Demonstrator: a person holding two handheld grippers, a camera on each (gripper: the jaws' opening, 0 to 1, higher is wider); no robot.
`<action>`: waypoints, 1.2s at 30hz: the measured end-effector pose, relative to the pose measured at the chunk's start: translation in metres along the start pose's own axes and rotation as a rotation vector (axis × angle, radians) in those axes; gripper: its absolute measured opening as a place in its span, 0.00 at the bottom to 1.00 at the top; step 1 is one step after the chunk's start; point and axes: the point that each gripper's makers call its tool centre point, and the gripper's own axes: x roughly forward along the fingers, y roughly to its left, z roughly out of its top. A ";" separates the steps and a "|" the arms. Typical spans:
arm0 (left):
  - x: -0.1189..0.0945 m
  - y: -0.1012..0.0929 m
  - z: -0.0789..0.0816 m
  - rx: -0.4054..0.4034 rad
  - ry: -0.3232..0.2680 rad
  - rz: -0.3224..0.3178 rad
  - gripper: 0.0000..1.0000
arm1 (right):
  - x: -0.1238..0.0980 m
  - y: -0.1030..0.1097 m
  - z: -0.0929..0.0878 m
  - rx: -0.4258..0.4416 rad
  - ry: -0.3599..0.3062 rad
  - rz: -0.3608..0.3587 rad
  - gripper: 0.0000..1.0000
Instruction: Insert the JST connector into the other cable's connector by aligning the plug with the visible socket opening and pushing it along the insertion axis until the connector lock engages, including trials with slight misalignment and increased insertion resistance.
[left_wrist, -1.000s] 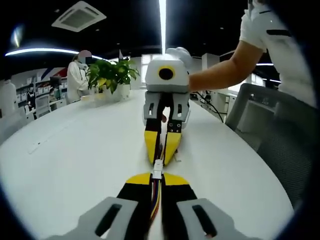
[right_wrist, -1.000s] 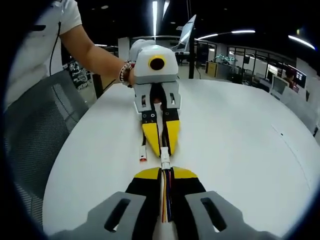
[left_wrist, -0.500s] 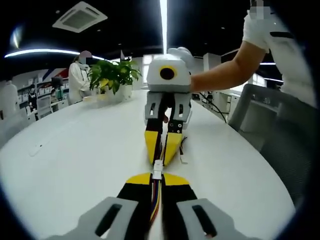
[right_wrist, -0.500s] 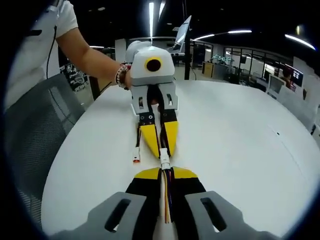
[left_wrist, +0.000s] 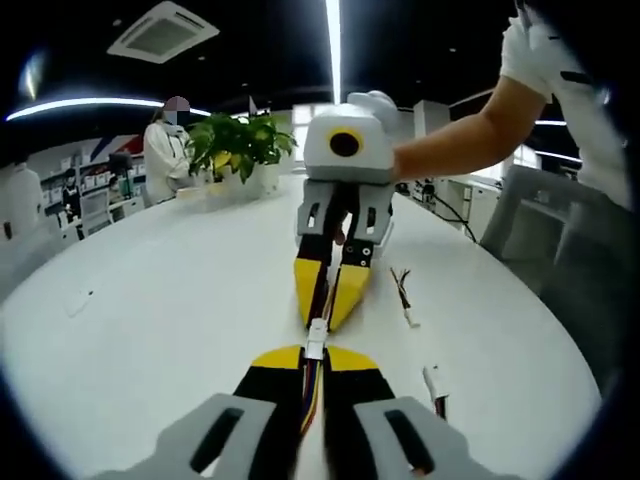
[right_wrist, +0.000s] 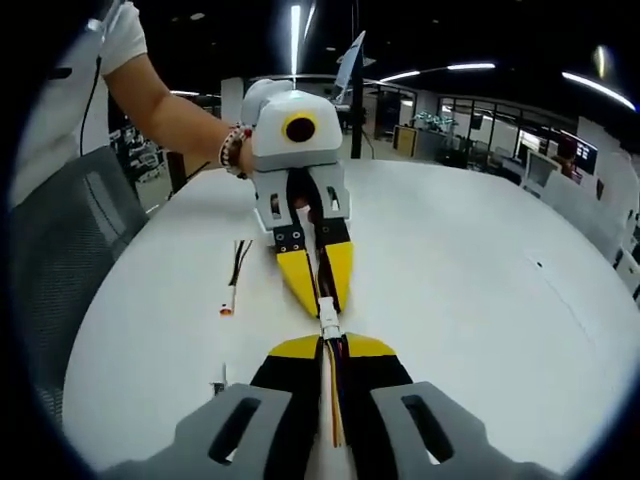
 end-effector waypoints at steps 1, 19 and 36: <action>0.001 -0.001 -0.001 0.002 0.006 0.000 0.00 | 0.001 0.000 0.000 -0.001 0.002 0.001 0.04; -0.006 0.009 -0.002 -0.049 0.001 0.032 0.08 | -0.003 0.001 0.007 0.036 -0.020 -0.011 0.12; -0.029 -0.015 0.030 -0.051 -0.060 0.065 0.13 | -0.033 0.022 0.025 0.022 -0.047 -0.048 0.10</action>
